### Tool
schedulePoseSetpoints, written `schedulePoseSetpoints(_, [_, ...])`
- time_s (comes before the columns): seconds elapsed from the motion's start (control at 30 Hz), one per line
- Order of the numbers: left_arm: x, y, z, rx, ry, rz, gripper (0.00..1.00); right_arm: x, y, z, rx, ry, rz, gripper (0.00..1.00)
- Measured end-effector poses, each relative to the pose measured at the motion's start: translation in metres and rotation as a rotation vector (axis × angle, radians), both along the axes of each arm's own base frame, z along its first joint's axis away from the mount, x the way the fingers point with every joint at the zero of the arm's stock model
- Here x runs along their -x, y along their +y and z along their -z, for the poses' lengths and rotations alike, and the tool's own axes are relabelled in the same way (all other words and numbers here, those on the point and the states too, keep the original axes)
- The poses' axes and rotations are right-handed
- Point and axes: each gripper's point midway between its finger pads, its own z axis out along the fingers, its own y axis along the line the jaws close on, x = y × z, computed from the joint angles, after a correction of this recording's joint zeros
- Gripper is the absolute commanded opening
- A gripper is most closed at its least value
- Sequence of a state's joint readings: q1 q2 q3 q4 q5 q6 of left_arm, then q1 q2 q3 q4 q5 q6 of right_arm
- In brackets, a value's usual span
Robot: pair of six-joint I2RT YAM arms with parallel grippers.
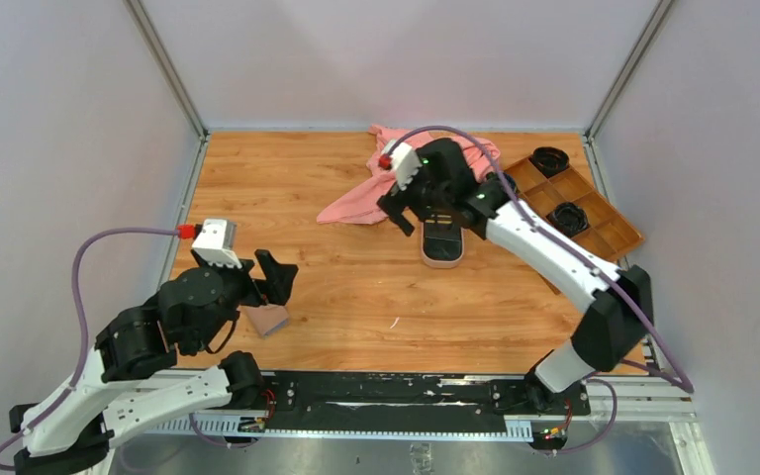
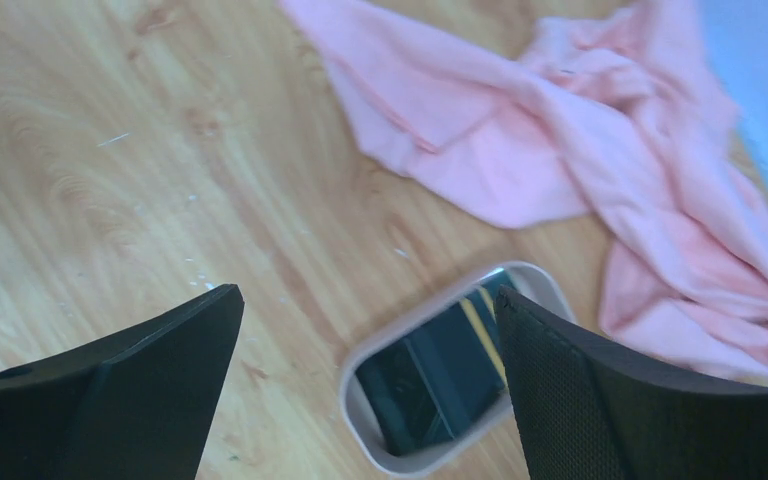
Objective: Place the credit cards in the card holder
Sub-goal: Move the card holder to the center of the board.
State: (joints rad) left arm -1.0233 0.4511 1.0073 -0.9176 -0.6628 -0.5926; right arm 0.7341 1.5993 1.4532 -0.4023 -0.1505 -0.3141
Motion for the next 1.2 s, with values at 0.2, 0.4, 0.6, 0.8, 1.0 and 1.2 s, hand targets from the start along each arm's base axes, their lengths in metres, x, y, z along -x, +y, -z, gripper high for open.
schedulePoseSetpoints(0.2, [-0.009, -0.016, 0.018, -0.079, 0.037, 0.012, 1.00, -0.012, -0.066, -0.032, -0.077, -0.073, 0.131, 1.00])
schedulePoseSetpoints(0.4, [-0.022, -0.037, 0.052, -0.132, 0.080, 0.028, 1.00, -0.004, -0.097, -0.029, -0.142, -0.029, 0.111, 1.00])
schedulePoseSetpoints(0.6, [-0.047, -0.048, 0.114, -0.107, 0.216, 0.005, 1.00, 0.028, -0.107, 0.003, -0.172, 0.066, 0.025, 1.00])
schedulePoseSetpoints(0.8, [-0.050, -0.037, 0.174, -0.074, 0.367, -0.063, 1.00, 0.056, -0.117, 0.026, -0.193, 0.118, -0.042, 0.99])
schedulePoseSetpoints(1.0, [-0.048, -0.017, 0.198, -0.079, 0.431, -0.186, 0.90, 0.059, -0.120, 0.030, -0.225, 0.148, -0.064, 0.98])
schedulePoseSetpoints(1.2, [-0.037, 0.020, 0.221, -0.128, 0.483, -0.391, 0.82, 0.060, -0.116, 0.040, -0.226, 0.191, -0.075, 0.97])
